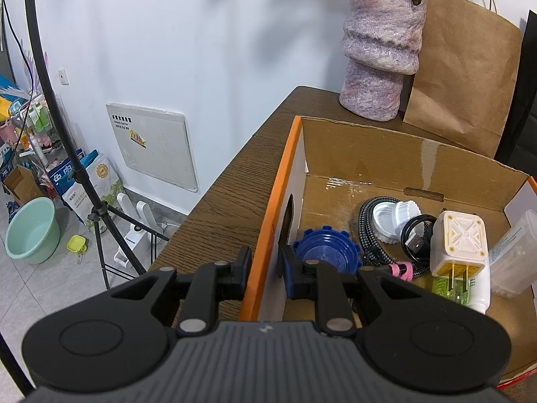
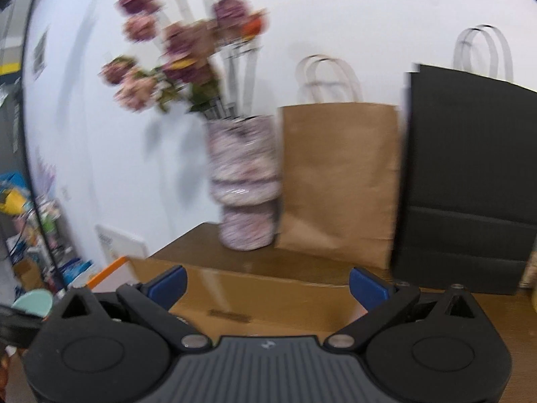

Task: Organize rigid objects
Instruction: 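Move the right tool to the white tape roll and grasp it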

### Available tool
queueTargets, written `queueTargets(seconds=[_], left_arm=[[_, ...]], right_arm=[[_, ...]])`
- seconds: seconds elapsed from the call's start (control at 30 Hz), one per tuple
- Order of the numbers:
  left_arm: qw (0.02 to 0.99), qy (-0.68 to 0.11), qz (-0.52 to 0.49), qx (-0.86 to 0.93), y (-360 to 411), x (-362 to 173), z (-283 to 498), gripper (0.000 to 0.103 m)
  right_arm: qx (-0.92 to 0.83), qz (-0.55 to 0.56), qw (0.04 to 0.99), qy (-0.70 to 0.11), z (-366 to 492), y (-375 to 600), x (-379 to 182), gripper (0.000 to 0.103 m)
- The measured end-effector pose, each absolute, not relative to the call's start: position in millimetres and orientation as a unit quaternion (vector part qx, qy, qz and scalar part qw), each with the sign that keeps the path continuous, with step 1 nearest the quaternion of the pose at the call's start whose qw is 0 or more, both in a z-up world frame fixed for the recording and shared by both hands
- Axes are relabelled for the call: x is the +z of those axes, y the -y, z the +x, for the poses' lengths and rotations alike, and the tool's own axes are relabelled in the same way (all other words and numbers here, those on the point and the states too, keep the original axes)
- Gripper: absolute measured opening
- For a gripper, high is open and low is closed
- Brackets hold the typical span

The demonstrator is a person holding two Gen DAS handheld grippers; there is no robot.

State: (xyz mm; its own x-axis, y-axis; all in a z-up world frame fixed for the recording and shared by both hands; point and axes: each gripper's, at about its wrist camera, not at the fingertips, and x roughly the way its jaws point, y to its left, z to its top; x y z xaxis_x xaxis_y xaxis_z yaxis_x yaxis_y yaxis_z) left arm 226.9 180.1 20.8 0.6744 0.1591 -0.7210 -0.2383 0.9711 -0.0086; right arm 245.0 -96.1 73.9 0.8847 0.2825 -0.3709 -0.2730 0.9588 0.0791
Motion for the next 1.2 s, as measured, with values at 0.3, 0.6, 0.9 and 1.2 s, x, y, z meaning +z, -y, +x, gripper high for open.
queueTargets(seconds=[0.3, 0.6, 0.9, 1.2], left_arm=[[0.914, -0.388, -0.048, 0.11, -179.5, 20.8, 226.8, 0.02], [0.914, -0.388, -0.046, 0.112, -177.4, 20.4, 227.9, 0.02], [0.914, -0.388, -0.048, 0.111, -177.0, 20.3, 227.4, 0.02], [0.914, -0.388, -0.048, 0.111, -177.4, 20.3, 227.0, 0.02]], right_arm=[[0.055, 0.027, 0.976, -0.207, 257.2, 183.3, 60.4, 0.103], [0.064, 0.013, 0.956, -0.286, 280.0, 224.1, 14.3, 0.101], [0.135, 0.074, 0.931, -0.33, 293.9, 227.8, -15.5, 0.083], [0.217, 0.156, 0.906, -0.327, 294.4, 234.4, -17.3, 0.017]])
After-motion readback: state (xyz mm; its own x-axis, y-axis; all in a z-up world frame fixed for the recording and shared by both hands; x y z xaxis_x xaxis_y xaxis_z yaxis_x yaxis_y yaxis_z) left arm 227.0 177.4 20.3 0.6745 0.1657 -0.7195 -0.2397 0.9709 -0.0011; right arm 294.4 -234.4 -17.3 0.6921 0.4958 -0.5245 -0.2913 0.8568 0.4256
